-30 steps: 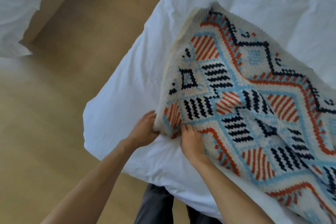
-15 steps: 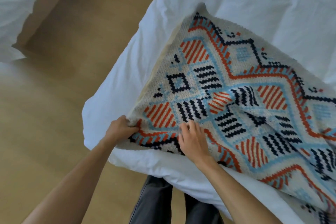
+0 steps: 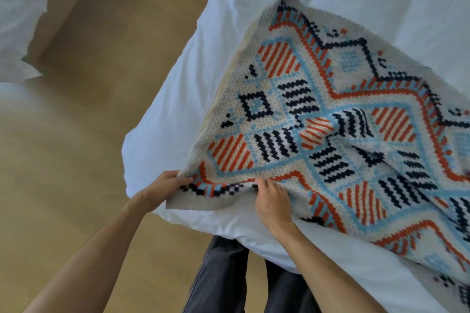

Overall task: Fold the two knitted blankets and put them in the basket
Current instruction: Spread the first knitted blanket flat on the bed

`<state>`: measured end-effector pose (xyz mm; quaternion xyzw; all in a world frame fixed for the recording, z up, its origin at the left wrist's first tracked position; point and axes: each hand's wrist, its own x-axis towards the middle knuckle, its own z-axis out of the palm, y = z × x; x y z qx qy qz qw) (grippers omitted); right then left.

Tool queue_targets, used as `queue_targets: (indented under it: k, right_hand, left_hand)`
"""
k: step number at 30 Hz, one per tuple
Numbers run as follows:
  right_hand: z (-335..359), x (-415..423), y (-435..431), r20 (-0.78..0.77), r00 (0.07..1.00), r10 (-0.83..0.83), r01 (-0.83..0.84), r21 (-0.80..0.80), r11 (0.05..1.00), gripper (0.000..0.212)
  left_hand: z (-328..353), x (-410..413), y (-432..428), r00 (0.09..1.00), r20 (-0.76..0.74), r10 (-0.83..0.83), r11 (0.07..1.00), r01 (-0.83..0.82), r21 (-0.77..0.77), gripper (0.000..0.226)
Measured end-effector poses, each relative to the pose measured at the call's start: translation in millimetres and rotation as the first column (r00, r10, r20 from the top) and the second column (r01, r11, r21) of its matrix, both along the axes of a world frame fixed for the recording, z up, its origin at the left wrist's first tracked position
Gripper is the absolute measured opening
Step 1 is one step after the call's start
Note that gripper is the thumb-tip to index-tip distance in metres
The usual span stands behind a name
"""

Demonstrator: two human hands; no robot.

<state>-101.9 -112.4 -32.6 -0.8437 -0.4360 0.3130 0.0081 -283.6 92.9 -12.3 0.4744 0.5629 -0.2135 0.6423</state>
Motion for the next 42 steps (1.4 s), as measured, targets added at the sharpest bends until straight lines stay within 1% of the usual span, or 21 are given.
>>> queue_targets:
  k: [2, 4, 6, 7, 9, 10, 11, 12, 13, 14, 15, 17, 20, 22, 24, 27, 30, 33, 36, 39, 42]
  right_hand:
    - [3.3, 6.4, 5.4, -0.04, 0.997, -0.06, 0.062, 0.05, 0.997, 0.026]
    - [4.2, 12.6, 4.2, -0.039, 0.996, -0.077, 0.078, 0.029, 0.997, 0.023]
    - [4.0, 17.5, 2.9, -0.03, 0.997, -0.072, 0.072, -0.014, 0.997, 0.03]
    - [3.8, 19.2, 2.9, -0.051, 0.997, -0.061, 0.06, -0.035, 0.998, 0.042]
    - [3.1, 21.2, 1.9, -0.079, 0.997, 0.009, -0.015, -0.083, 0.996, 0.066]
    - [3.5, 21.3, 0.7, -0.068, 0.995, 0.07, -0.078, -0.123, 0.989, 0.07]
    - [3.7, 21.4, -0.9, -0.043, 0.991, 0.126, -0.131, -0.16, 0.978, 0.065]
    - [4.1, 21.0, -1.6, -0.011, 0.987, 0.163, -0.162, -0.179, 0.97, 0.056]
    - [4.6, 19.8, -1.6, 0.012, 0.984, 0.175, -0.17, -0.17, 0.971, 0.049]
    - [5.6, 16.6, -1.2, 0.012, 0.985, 0.174, -0.171, -0.132, 0.976, 0.046]
    - [6.1, 10.9, -1.1, -0.017, 0.983, 0.184, -0.185, -0.085, 0.979, 0.048]
    - [5.9, -6.2, -3.7, -0.086, 0.962, 0.261, -0.262, -0.005, 0.965, 0.056]
    - [5.0, -26.8, -15.2, -0.101, 0.921, 0.376, -0.382, -0.053, 0.922, 0.057]
    - [3.4, -30.1, -23.3, -0.095, 0.936, 0.338, -0.344, -0.055, 0.937, 0.055]
    - [7.1, -33.6, -29.6, -0.077, 0.947, 0.313, -0.313, 0.012, 0.95, 0.059]
    - [13.8, -40.6, -42.1, -0.023, 0.958, 0.287, -0.283, 0.112, 0.953, 0.067]
    - [18.5, -36.4, -59.5, 0.011, 0.977, 0.212, -0.212, 0.101, 0.972, 0.079]
    - [18.4, -25.0, -80.6, 0.075, 0.986, 0.146, -0.149, 0.039, 0.988, 0.086]
    - [15.9, -6.7, -111.7, 0.173, 0.983, 0.066, -0.08, 0.077, 0.994, 0.072]
    - [14.0, 18.5, -153.8, 0.237, 0.97, -0.052, 0.015, 0.156, 0.988, 0.048]
    - [15.6, 42.5, -201.4, 0.294, 0.947, -0.131, 0.087, 0.159, 0.983, 0.029]
  left_hand:
    - [2.4, 4.2, 4.1, 0.981, 0.04, 0.19, 0.978, -0.186, -0.095, 0.029]
    - [4.4, 10.2, 4.4, 0.962, 0.057, 0.268, 0.953, -0.256, -0.163, 0.033]
    - [5.9, 13.5, 2.1, 0.972, 0.055, 0.227, 0.958, -0.213, -0.194, 0.036]
    - [6.6, 13.1, 1.8, 0.982, 0.055, 0.183, 0.962, -0.167, -0.214, 0.038]
    - [9.5, 8.6, 4.0, 0.998, 0.049, 0.048, 0.969, -0.034, -0.246, 0.039]
    - [11.0, 4.7, 6.6, 0.997, 0.029, -0.068, 0.97, 0.073, -0.231, 0.038]
    - [11.5, 0.5, 9.8, 0.976, -0.016, -0.218, 0.961, 0.212, -0.178, 0.037]
    - [11.0, -3.5, 12.8, 0.923, -0.096, -0.373, 0.927, 0.366, -0.088, 0.031]
    - [9.1, -7.3, 15.0, 0.852, -0.199, -0.485, 0.867, 0.497, 0.015, 0.021]
    - [6.0, -11.6, 16.2, 0.787, -0.31, -0.534, 0.803, 0.587, 0.106, 0.013]
    - [2.7, -15.1, 16.3, 0.748, -0.402, -0.528, 0.756, 0.63, 0.179, 0.012]
    - [-3.1, -19.0, 14.8, 0.718, -0.519, -0.464, 0.7, 0.656, 0.282, 0.016]
    - [-8.9, -14.6, 3.9, 0.662, -0.629, -0.408, 0.649, 0.694, 0.31, 0.027]
    - [-13.1, -6.1, -6.2, 0.667, -0.66, -0.345, 0.612, 0.693, 0.38, 0.03]
    - [-16.7, 4.6, -16.8, 0.678, -0.666, -0.31, 0.527, 0.706, 0.474, 0.031]
    - [-20.9, 18.8, -32.2, 0.67, -0.676, -0.306, 0.427, 0.731, 0.532, 0.038]
    - [-23.2, 31.1, -47.4, 0.695, -0.659, -0.288, 0.431, 0.708, 0.559, 0.048]
    - [-22.1, 38.3, -53.7, 0.66, -0.671, -0.339, 0.35, 0.75, 0.561, 0.055]
    - [-19.6, 50.3, -65.3, 0.627, -0.643, -0.439, 0.272, 0.775, 0.57, 0.052]
    - [-17.4, 77.9, -103.2, 0.642, -0.528, -0.556, 0.293, 0.746, 0.598, 0.041]
    - [-17.6, 113.3, -163.6, 0.619, -0.355, -0.701, 0.315, 0.715, 0.624, 0.017]
